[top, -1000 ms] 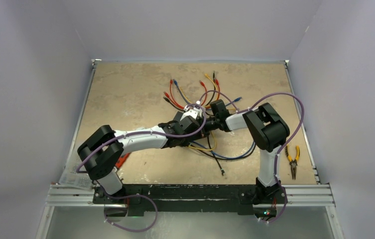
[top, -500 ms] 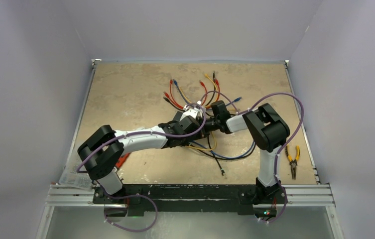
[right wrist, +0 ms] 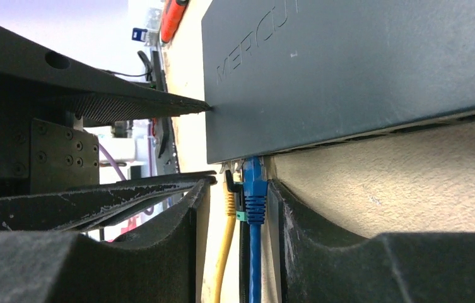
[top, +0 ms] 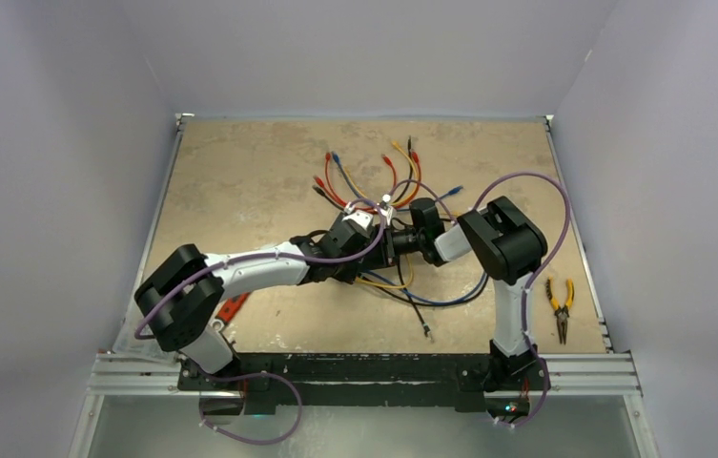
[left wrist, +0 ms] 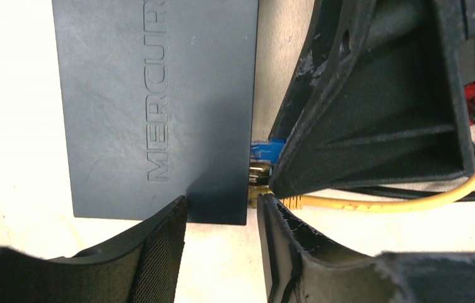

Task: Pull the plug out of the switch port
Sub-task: Pull the connector from the switch port.

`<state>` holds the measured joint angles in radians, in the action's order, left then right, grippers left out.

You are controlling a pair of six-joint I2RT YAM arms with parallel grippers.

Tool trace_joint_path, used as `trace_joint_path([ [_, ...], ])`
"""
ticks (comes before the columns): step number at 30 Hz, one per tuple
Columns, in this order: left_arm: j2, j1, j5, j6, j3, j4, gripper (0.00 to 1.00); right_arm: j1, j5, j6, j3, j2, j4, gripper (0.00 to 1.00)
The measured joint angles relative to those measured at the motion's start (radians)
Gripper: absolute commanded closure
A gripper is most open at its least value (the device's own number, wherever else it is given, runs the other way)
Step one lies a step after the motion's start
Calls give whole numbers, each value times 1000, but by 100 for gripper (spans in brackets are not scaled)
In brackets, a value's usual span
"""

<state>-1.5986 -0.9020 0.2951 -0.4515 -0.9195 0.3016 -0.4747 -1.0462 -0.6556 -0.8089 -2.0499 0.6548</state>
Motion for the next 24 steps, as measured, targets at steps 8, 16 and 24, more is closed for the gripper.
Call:
trace_joint_path([
  [8, 13, 3, -26, 18, 2, 32, 58, 1, -9, -45, -4, -27, 51, 65],
  [16, 21, 3, -18, 34, 17, 23, 66, 0, -3, -80, -37, -58, 47, 77],
  [24, 20, 3, -2, 48, 21, -2, 66, 4, -16, -121, -68, -75, 3, 100],
])
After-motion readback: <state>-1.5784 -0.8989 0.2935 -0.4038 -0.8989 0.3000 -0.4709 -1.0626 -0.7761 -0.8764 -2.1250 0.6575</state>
